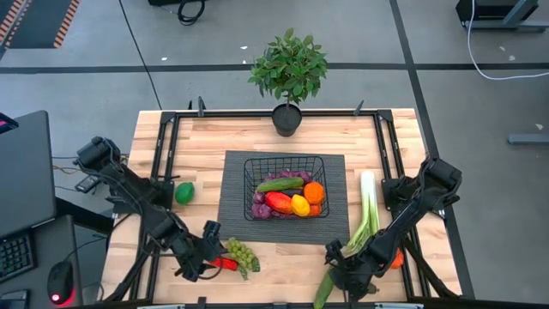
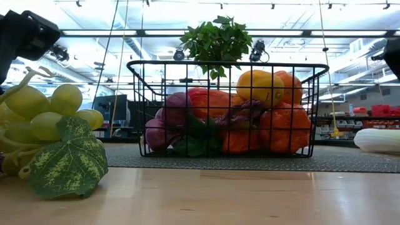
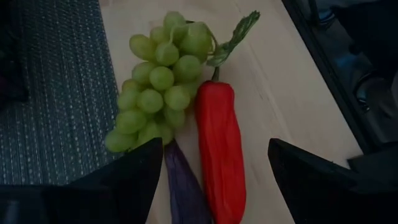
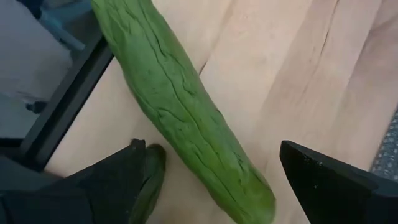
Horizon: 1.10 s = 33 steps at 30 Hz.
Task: Build produce basket
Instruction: Put the cucumber into the wire basket
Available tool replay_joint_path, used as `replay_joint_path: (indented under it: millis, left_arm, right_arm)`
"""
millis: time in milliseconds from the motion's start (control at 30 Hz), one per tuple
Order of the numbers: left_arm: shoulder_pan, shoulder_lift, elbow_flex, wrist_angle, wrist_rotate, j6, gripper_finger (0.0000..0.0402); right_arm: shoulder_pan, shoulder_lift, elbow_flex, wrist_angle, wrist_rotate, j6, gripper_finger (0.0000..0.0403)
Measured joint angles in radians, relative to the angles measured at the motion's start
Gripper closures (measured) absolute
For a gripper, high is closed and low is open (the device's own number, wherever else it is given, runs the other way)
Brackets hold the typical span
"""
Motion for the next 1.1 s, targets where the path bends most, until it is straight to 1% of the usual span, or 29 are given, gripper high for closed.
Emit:
replay_joint_path:
  millis: [133,200,300,367,500,633,767,867,933,1100]
  left_arm:
    - [0.002,0.004,0.000,0.024,0.000,0.043,0.0104]
    - [0.007,0.004,0.000,0.023,0.000,0.062,0.0104]
    - [0.008,0.004,0.000,0.022,-0.001,0.065,0.0104]
    - [0.012,0.007,0.000,0.021,-0.001,0.066,0.0104]
    - [0.017,0.015,0.000,0.022,-0.001,0.065,0.0104]
    - [0.029,0.021,0.000,0.027,-0.001,0.066,0.0104]
    - [0.038,0.021,0.000,0.029,-0.001,0.065,0.0104]
    - [0.038,0.021,0.000,0.030,-0.007,0.065,0.0104]
    - [0.037,0.021,0.000,0.031,-0.015,0.054,0.0104]
    - [0.038,0.020,0.000,0.050,-0.024,0.039,0.0104]
  right_arm:
    - [-0.011,0.010,0.001,0.008,0.000,0.036,0.0030]
    - [-0.016,0.011,0.000,0.014,0.020,0.045,0.0035]
    - [-0.018,0.011,-0.002,0.020,0.048,0.069,0.0054]
    - [-0.017,0.014,-0.002,0.026,0.050,0.072,0.0075]
    - [-0.016,0.018,-0.003,0.019,0.029,0.068,0.0133]
    - [-0.016,0.011,0.000,0.023,0.029,0.068,0.0209]
    - [-0.017,0.011,0.020,0.018,0.050,0.061,0.0287]
    - [-0.025,0.007,0.057,-0.018,0.058,0.013,0.0327]
    - [-0.038,0.006,0.099,-0.076,0.090,-0.016,0.0331]
    - [-0.093,-0.006,0.224,-0.299,0.207,-0.045,0.0332]
